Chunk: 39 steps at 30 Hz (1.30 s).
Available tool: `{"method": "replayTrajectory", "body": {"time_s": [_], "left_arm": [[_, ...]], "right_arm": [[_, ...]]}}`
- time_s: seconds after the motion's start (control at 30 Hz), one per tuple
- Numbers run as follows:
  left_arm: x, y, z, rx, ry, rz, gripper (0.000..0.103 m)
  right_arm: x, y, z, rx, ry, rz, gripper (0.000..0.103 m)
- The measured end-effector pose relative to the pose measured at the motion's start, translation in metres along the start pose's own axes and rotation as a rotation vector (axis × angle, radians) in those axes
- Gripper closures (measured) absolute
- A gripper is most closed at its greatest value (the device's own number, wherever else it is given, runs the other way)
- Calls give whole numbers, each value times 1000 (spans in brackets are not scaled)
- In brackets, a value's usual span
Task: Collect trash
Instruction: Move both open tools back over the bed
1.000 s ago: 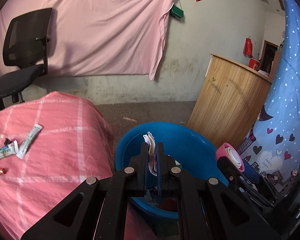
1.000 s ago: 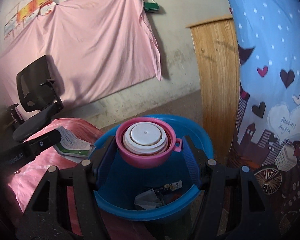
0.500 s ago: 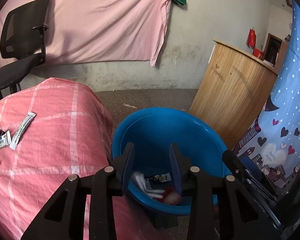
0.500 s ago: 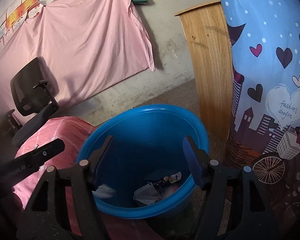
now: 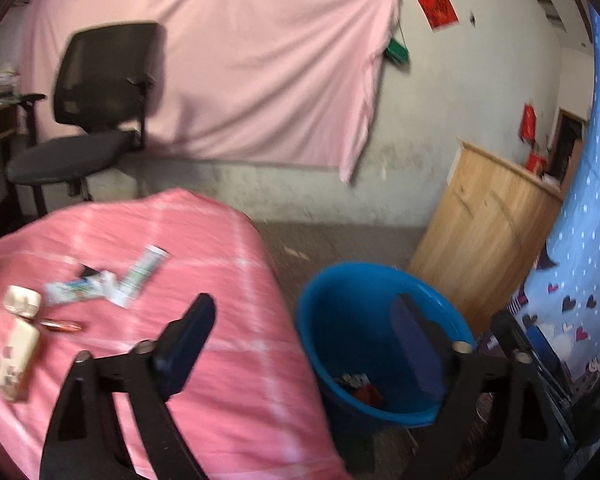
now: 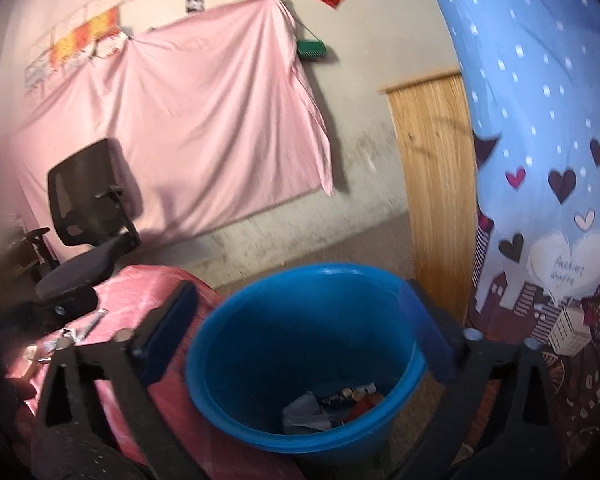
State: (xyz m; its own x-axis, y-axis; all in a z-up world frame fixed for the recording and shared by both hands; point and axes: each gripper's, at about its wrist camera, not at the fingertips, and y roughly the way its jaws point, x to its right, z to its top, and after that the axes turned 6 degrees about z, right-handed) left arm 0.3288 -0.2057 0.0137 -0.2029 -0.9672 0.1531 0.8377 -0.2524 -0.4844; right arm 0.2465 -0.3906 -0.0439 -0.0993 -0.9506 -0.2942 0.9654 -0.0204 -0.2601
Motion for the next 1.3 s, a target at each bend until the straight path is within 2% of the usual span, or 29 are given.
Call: {"method": "replayTrajectory", "body": {"time_s": [0.03, 0.07, 0.2, 0.4, 0.6, 0.93, 1.1, 1.3], "left_arm": [[-7, -8, 0, 28, -10, 8, 2], [-16, -17, 1, 63, -22, 19, 1], [-39, -40, 0, 118, -40, 51, 1], [-72, -73, -11, 189, -49, 138, 1], [-102, -109, -23, 257, -57, 221, 1], [-155, -162, -42, 348, -68, 332, 1], [-175, -174, -50, 374, -65, 361, 1], [-193, -180, -62, 395, -49, 412, 1]], "right_arm": [[-3, -4, 0, 16, -8, 8, 0], [-9, -8, 0, 35, -22, 19, 0], [-31, -18, -1, 84, -60, 64, 0], [-75, -40, -6, 146, -149, 131, 0], [-113, -62, -12, 206, -176, 198, 0], [-171, -82, -14, 247, -249, 291, 0], [-198, -90, -20, 270, -293, 327, 0], [-219, -86, -33, 245, -334, 366, 0]]}}
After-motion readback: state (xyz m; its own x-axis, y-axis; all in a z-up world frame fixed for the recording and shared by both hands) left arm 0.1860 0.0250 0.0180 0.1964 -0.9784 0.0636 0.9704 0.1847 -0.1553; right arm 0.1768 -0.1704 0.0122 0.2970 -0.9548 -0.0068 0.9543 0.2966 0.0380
